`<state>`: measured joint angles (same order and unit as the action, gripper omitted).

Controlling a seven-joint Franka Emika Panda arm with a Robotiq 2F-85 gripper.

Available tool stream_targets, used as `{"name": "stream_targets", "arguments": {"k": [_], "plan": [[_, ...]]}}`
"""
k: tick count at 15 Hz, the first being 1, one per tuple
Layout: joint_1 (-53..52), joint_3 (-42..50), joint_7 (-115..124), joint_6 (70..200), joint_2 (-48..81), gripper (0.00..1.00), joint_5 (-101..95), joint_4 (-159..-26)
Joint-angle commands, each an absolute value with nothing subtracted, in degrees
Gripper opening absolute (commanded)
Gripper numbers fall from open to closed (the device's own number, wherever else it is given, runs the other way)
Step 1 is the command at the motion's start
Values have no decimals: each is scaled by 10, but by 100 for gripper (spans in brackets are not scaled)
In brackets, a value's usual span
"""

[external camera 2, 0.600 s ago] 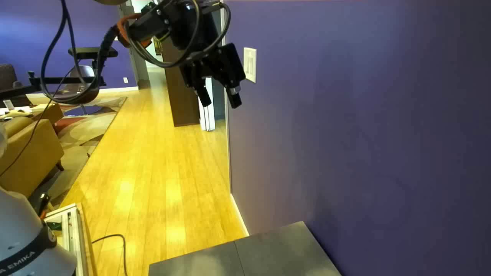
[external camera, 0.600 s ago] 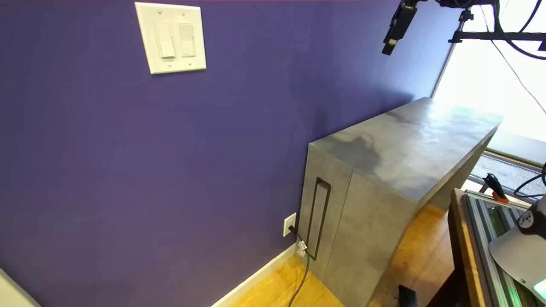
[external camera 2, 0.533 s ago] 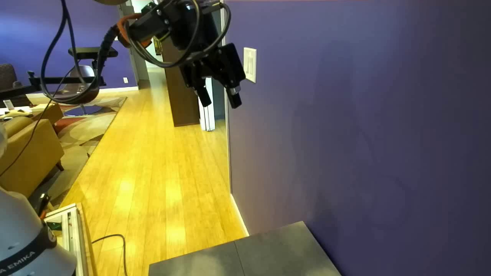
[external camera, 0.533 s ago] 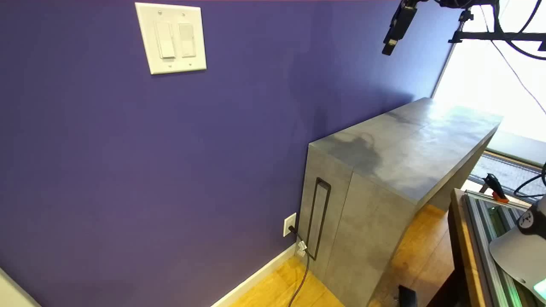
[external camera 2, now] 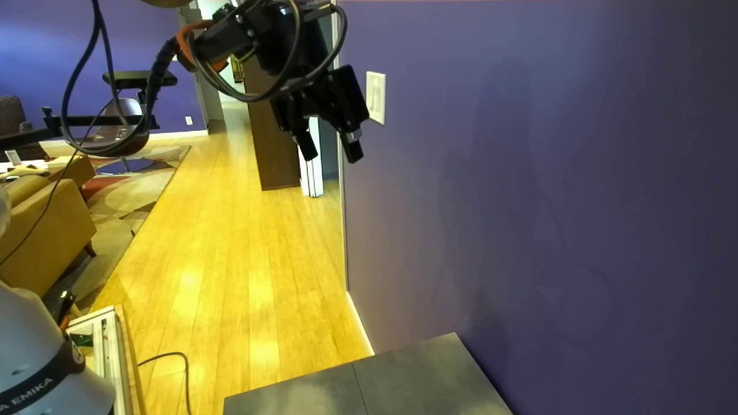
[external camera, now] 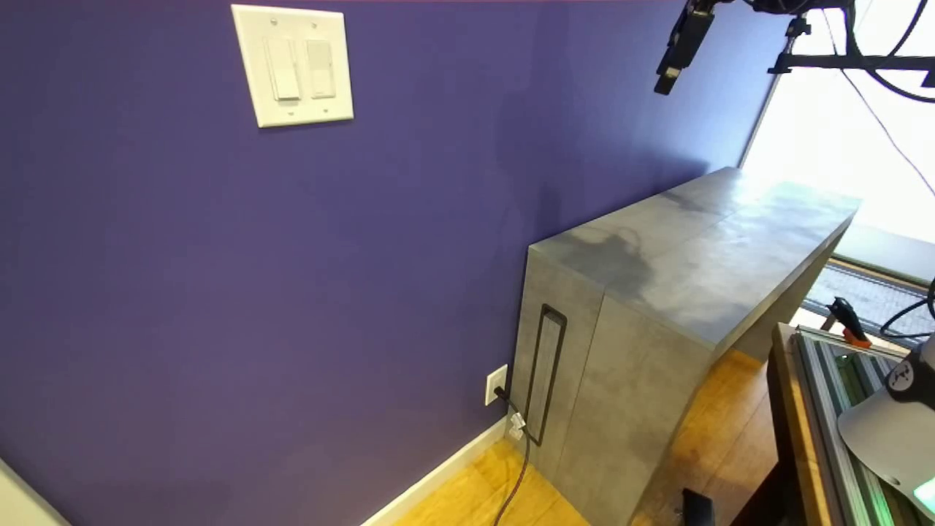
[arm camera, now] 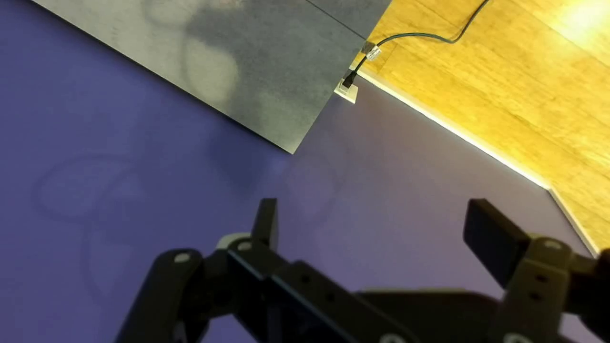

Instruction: Flip the right light switch upwards

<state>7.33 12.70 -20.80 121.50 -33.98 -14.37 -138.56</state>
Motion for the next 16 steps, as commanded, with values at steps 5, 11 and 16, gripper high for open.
{"name": "stream_targets", "arguments": {"k": [5,11,16], "plan": [[67,113,-185,1201,-341,100,-127,-1378],[2,39,-70,1143,-346,100,-9,-1345],[-41,7,32,1176,-326,100,125,-1312]]}}
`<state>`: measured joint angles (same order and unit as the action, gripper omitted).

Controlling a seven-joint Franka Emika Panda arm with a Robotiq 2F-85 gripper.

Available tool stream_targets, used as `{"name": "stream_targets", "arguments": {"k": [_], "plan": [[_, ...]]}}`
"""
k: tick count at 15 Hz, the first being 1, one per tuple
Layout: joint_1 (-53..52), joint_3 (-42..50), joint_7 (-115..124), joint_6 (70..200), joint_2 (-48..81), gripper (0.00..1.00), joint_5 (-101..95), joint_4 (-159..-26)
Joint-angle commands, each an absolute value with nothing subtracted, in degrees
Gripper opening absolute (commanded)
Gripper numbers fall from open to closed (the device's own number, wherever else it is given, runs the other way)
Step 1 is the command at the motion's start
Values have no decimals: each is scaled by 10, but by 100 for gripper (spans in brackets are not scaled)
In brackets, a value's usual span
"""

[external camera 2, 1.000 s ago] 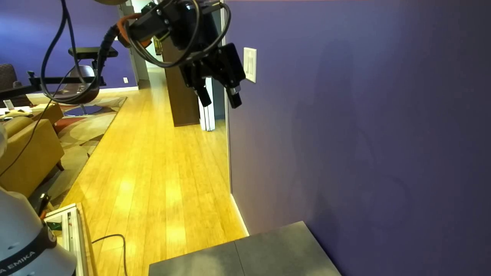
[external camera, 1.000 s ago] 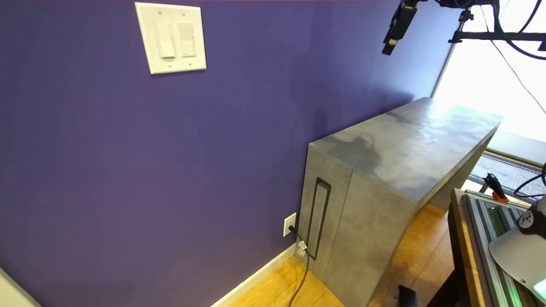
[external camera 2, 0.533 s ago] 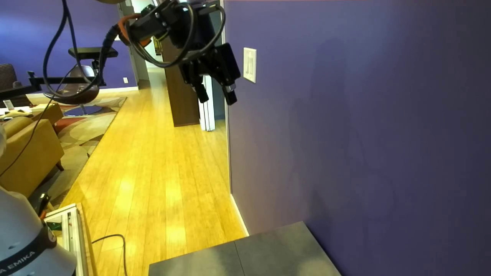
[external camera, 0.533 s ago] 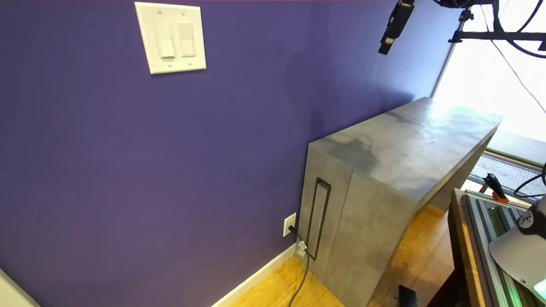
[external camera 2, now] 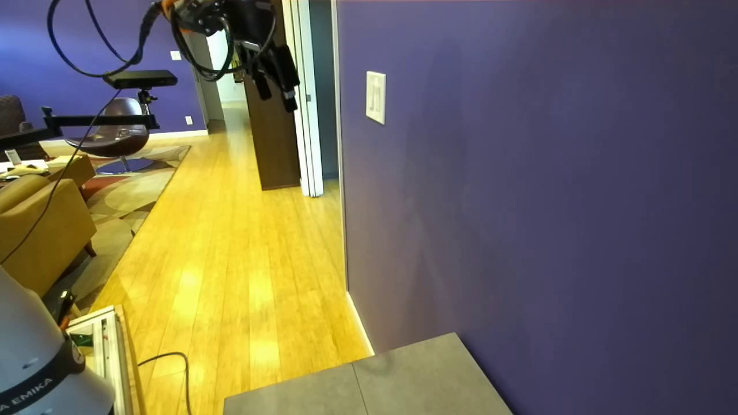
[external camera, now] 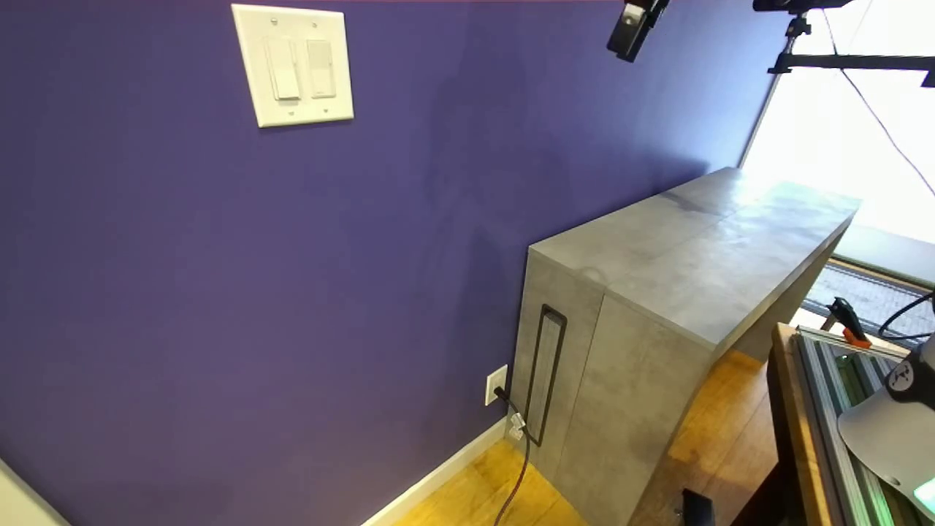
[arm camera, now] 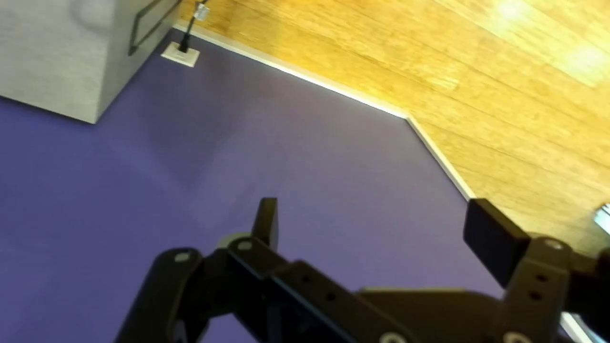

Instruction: Flip the right light switch upwards

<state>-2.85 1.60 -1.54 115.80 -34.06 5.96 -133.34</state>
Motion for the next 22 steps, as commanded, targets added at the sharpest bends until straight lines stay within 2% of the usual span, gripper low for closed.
{"name": "stream_targets", "arguments": {"k": [1,10,12,22], "plan": [[-45,0,49,1197,-324,100,146,-1312],[-84,-58,140,1436,-236,100,284,-1301],[-83,-77,180,1483,-203,72,283,-1288],[-34,-104,361,1590,-101,2,205,-1219]]}}
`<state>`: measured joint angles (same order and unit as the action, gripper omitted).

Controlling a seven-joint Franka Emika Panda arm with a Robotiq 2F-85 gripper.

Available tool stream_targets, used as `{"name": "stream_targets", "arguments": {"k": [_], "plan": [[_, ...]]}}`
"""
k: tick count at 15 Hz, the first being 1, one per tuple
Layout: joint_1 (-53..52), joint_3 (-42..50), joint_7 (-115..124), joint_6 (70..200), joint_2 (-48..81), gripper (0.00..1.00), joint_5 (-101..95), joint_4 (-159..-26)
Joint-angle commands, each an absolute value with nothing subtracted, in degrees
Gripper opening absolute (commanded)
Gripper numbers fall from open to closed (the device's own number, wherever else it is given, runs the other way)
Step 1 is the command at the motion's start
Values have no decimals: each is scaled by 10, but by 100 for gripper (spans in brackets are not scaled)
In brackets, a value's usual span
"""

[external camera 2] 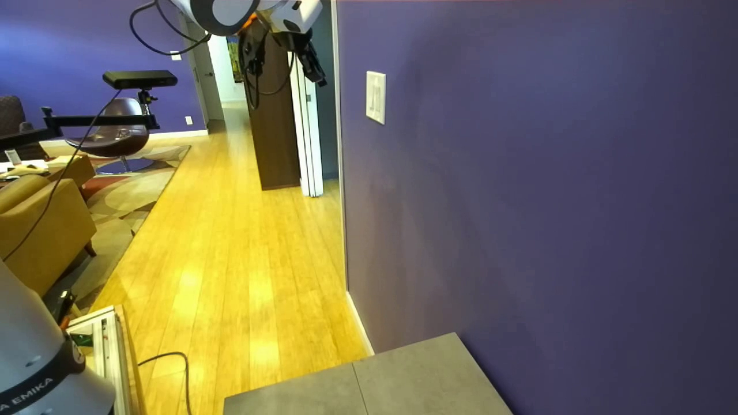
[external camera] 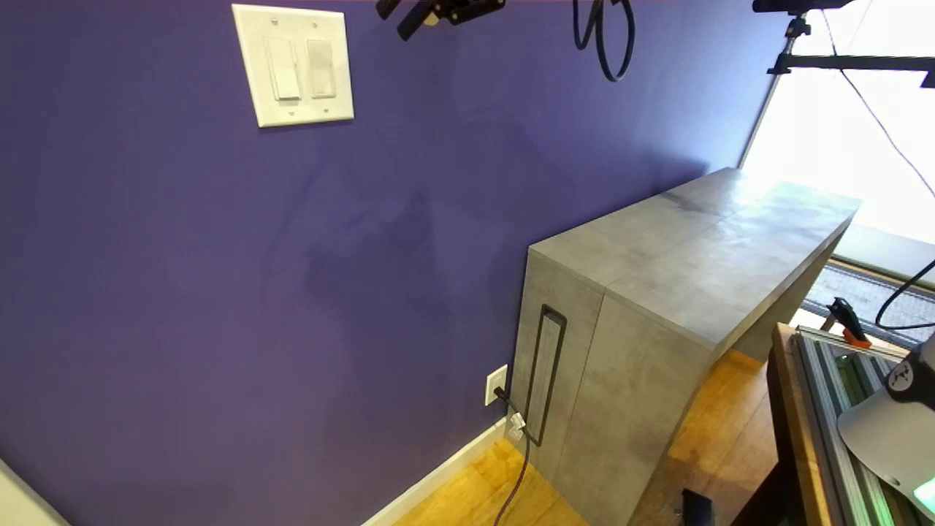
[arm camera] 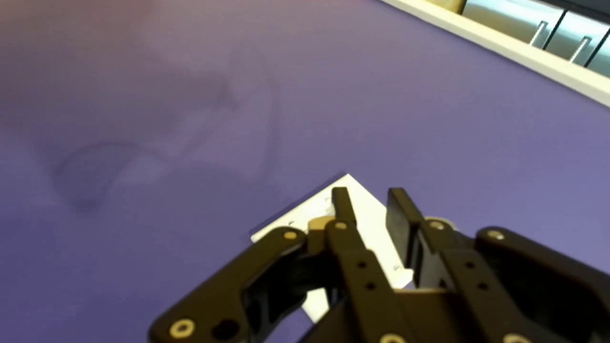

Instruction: Flip the right light switch upwards

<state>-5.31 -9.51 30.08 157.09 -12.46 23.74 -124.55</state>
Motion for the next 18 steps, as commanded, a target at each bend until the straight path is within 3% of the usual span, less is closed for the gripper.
{"name": "stream_targets", "arguments": {"k": [1,18], "plan": [[-30,-105,376,1595,-93,1,196,-1213],[-22,-101,512,1594,49,0,52,-1070]]}}
